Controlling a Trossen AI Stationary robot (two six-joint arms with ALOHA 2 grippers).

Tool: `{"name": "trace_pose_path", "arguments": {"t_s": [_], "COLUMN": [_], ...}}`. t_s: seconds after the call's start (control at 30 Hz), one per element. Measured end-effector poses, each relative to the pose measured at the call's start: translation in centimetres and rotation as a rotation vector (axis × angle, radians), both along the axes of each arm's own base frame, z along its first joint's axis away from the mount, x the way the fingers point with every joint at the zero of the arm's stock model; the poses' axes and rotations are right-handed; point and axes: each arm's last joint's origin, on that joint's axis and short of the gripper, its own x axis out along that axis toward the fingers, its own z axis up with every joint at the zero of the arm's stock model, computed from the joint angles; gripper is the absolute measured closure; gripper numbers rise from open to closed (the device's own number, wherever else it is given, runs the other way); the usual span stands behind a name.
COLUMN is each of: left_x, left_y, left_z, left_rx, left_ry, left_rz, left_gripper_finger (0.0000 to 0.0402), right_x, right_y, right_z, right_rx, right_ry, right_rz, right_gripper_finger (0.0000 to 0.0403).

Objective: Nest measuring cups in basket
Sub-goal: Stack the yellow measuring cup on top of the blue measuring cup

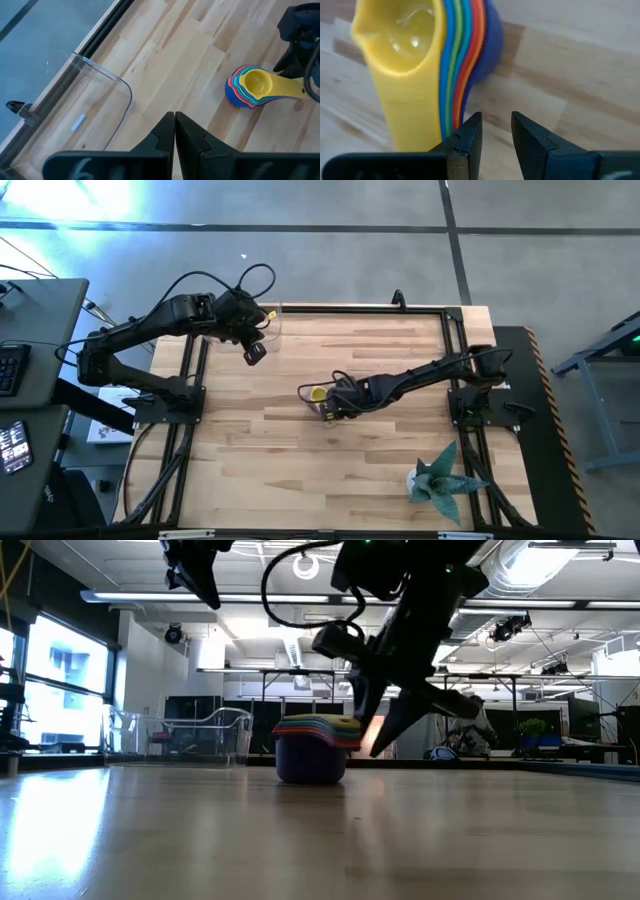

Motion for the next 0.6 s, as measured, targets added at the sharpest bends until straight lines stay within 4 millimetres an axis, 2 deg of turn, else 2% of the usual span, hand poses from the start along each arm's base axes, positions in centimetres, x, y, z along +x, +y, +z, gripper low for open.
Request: {"name": "trace_pose_path", "arguments": {"t_s": [0.6], "left_x": [0.0], "left_y": [0.0], "left_z": [0.0], "left_rx": [0.013], "left_ry": [0.008], "left_rz": [-0.025], "left_gripper_finger": [0.0399], "right_x": [1.9], "right_y": [0.5], "right_z": [0.4], "right_rx": [0.022], "right_ry": [-0.197], "right_rz": [-0.048], "right_gripper_finger": [0.0307]}}
